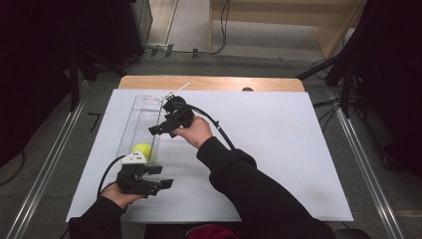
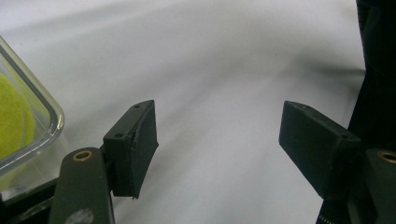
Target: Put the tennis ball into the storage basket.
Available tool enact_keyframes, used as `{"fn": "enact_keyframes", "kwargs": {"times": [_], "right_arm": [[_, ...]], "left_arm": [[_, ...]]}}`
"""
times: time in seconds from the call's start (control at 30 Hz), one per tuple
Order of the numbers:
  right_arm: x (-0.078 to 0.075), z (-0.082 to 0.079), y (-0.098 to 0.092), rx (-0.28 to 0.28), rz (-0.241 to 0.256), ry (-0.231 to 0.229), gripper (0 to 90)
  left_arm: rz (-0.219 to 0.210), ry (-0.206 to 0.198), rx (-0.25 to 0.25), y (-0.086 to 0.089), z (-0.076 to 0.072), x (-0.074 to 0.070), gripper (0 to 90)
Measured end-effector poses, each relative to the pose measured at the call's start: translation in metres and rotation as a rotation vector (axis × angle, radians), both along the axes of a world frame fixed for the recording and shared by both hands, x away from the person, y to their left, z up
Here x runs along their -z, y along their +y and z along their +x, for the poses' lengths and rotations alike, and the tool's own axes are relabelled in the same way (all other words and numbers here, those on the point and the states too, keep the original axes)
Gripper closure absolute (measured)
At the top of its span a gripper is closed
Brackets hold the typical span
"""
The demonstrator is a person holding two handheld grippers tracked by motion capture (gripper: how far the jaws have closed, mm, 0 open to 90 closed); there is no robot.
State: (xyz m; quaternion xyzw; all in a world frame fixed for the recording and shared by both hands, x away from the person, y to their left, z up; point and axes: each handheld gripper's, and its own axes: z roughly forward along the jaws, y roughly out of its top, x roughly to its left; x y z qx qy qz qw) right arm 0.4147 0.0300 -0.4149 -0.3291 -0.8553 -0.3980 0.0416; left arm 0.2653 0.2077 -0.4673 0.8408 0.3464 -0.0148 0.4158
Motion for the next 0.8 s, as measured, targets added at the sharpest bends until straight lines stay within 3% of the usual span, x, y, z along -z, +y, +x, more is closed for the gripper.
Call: {"fn": "enact_keyframes", "kwargs": {"times": [0.8], "right_arm": [[0.004, -0.016, -0.037, -0.005, -0.025, 0.017, 15.0]], "left_arm": [[0.005, 0.002, 0.001, 0.0, 0.001, 0.001, 28.6]]}}
